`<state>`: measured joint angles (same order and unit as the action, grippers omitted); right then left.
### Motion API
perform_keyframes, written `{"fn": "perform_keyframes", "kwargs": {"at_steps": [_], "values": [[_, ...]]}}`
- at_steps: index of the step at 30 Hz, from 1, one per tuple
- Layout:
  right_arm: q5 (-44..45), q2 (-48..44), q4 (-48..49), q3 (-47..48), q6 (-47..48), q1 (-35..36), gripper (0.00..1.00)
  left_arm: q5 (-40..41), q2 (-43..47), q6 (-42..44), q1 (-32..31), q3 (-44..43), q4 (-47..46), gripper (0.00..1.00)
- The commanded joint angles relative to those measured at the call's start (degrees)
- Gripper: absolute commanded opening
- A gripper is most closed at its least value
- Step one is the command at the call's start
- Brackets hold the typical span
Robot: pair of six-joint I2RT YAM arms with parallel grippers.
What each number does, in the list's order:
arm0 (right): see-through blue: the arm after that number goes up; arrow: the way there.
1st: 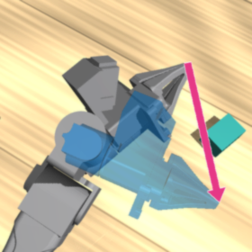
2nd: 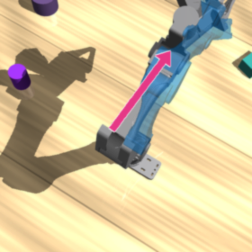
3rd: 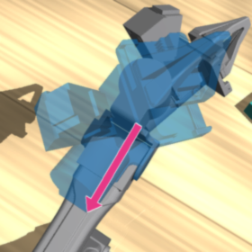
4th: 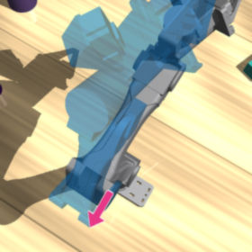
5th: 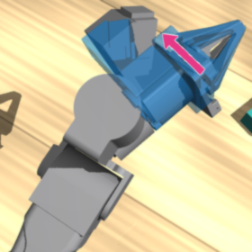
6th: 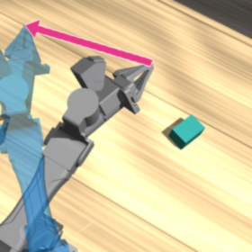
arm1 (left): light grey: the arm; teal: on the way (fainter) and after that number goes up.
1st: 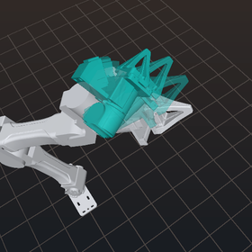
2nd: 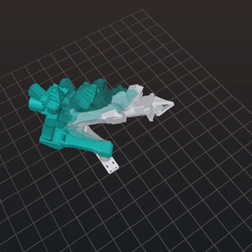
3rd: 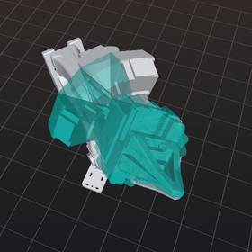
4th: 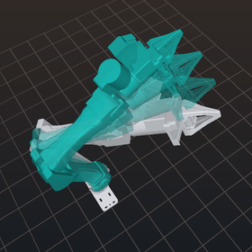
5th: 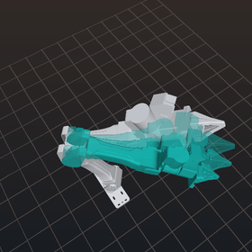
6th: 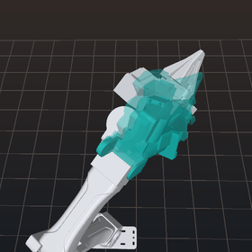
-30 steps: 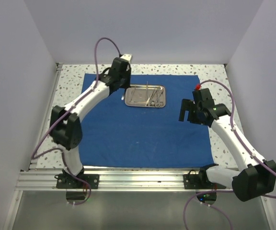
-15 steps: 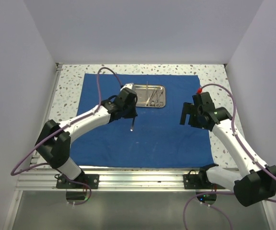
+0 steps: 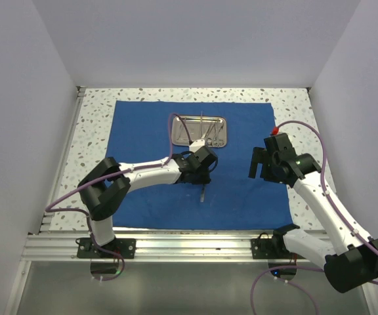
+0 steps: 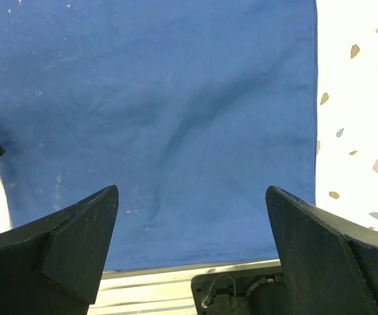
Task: Open and lay out the surgical kit
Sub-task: Place the medical item in the surgical kit, then pick up the medical item from the container.
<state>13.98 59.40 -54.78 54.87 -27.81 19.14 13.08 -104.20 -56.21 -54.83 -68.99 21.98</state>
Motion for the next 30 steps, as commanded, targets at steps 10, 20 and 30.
{"fn": "perform_keyframes", "kwargs": {"at_steps": [10, 20, 30], "values": [[4.2, -1.2, -2.3, 4.7, 0.5, 0.4, 0.99, 4.1, -2.1, 11.8, 2.9, -20.6, 10.6, 0.78], [6.4, 0.1, -1.7, 9.9, 0.0, 0.3, 0.98, 1.3, -15.2, 37.8, 20.5, -36.3, 5.4, 0.74], [9.4, 5.7, -1.0, 13.6, 0.3, 0.2, 0.98, -2.5, -29.6, 45.7, 26.2, -50.6, 5.3, 0.7]]}}
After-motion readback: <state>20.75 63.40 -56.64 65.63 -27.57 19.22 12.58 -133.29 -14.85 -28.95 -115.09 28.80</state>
